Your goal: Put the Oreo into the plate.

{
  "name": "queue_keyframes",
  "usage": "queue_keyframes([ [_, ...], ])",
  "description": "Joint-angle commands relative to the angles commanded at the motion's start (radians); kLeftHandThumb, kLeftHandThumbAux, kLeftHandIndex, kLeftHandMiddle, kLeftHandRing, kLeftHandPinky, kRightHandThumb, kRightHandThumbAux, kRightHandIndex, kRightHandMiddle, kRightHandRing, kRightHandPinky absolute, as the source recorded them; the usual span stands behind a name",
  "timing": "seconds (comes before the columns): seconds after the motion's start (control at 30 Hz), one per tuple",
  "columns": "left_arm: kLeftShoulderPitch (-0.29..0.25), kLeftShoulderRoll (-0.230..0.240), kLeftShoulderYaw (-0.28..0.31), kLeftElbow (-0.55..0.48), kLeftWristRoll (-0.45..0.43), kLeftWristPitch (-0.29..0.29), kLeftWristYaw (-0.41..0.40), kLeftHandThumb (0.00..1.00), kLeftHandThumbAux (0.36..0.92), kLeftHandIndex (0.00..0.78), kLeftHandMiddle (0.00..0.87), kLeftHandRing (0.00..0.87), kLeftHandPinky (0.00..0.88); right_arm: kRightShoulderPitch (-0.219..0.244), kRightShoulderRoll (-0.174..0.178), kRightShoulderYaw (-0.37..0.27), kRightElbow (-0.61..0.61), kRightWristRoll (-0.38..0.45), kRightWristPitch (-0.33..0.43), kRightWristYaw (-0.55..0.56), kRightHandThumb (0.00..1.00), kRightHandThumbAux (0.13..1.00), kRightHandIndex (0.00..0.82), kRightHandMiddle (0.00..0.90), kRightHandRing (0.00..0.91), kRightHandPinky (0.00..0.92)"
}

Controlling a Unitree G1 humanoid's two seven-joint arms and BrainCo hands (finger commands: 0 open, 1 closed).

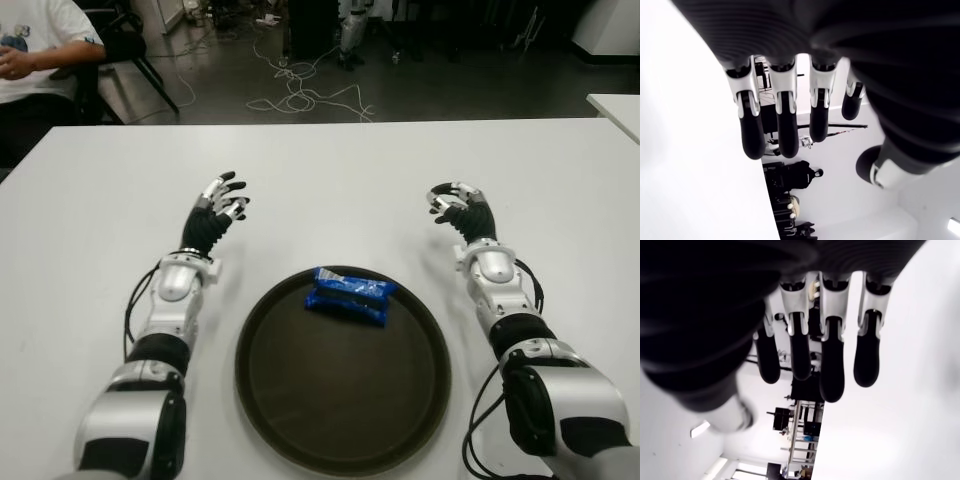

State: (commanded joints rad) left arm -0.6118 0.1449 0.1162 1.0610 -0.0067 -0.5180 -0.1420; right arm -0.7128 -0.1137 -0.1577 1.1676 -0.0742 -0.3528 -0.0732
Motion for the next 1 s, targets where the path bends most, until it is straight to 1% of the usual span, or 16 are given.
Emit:
queue_keyframes([
  [0.1, 0.000, 0.002, -0.001, -0.003, 0.001, 0.004, -0.002, 0.179, 0.584, 0.119, 0.211, 0.252, 0.335, -0.002, -0.001, 0.019, 0.006, -0.012, 0.000, -0.010, 0.677, 0.729, 0.414, 0.443, 0.491, 0.522],
  [0.33, 0.002, 0.003, -0.005, -0.008, 0.003, 0.009, 0.000, 0.170, 0.600, 0.119, 0.215, 0.249, 0.330, 0.000, -0.006, 0.060, 0.015, -0.039, 0.001, -0.034, 0.674, 0.729, 0.411, 0.424, 0.482, 0.533],
  [0.63, 0.003, 0.002, -0.005, -0.006, 0.002, 0.003, -0.002, 0.166, 0.602, 0.120, 0.210, 0.250, 0.340, 0.001, -0.011, 0.088, 0.022, -0.052, -0.008, -0.047, 0.672, 0.729, 0.411, 0.410, 0.467, 0.516],
  [1.0, 0.003, -0.001, -0.002, -0.007, -0.002, 0.004, 0.000, 0.173, 0.606, 0.125, 0.203, 0.251, 0.352, 0.001, -0.013, 0.104, 0.028, -0.050, -0.016, -0.056, 0.670, 0.730, 0.409, 0.411, 0.470, 0.530],
])
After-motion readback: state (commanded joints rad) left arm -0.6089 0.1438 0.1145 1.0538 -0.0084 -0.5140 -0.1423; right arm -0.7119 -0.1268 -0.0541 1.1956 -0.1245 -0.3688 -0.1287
